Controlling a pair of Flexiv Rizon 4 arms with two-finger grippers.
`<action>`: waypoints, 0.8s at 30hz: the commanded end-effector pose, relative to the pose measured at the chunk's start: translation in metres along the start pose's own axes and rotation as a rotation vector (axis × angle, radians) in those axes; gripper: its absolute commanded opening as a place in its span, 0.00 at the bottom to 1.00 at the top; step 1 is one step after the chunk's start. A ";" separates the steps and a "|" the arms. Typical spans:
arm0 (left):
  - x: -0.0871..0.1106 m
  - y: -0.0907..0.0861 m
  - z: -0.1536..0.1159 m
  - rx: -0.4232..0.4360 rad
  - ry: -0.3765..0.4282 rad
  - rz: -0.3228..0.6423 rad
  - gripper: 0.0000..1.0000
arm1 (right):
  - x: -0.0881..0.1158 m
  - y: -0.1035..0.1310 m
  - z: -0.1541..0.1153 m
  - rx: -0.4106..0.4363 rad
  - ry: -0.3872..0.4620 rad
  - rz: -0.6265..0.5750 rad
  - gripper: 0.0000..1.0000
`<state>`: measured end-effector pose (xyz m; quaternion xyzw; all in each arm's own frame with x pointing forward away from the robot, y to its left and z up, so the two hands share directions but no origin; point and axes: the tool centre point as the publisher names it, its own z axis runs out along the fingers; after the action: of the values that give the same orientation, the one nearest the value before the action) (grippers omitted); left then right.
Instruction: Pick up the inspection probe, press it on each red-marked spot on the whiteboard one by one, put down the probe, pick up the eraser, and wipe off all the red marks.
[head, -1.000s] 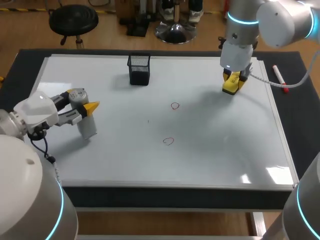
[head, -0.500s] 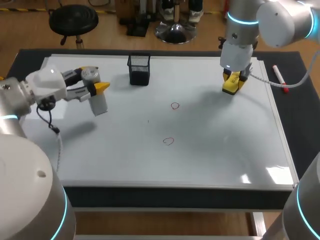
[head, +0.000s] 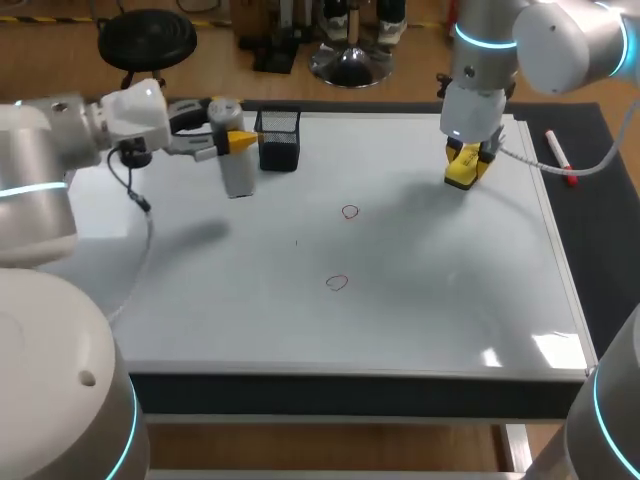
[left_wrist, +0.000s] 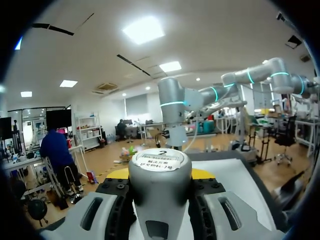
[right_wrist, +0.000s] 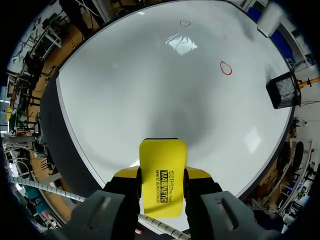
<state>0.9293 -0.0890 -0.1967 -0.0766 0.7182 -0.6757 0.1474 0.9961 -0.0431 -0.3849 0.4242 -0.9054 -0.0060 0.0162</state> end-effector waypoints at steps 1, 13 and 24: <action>-0.008 0.005 0.042 0.002 0.205 -0.014 0.00 | 0.000 -0.001 -0.001 0.001 0.002 -0.001 0.00; 0.007 0.014 0.096 0.031 0.318 -0.085 0.00 | 0.000 -0.001 -0.001 0.001 0.002 -0.001 0.00; 0.032 0.019 0.130 0.020 0.380 -0.113 0.00 | 0.000 -0.001 -0.001 0.001 0.002 -0.001 0.00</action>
<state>0.9373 -0.2110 -0.2216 0.0055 0.7222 -0.6914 -0.0182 0.9961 -0.0431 -0.3849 0.4242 -0.9054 -0.0060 0.0161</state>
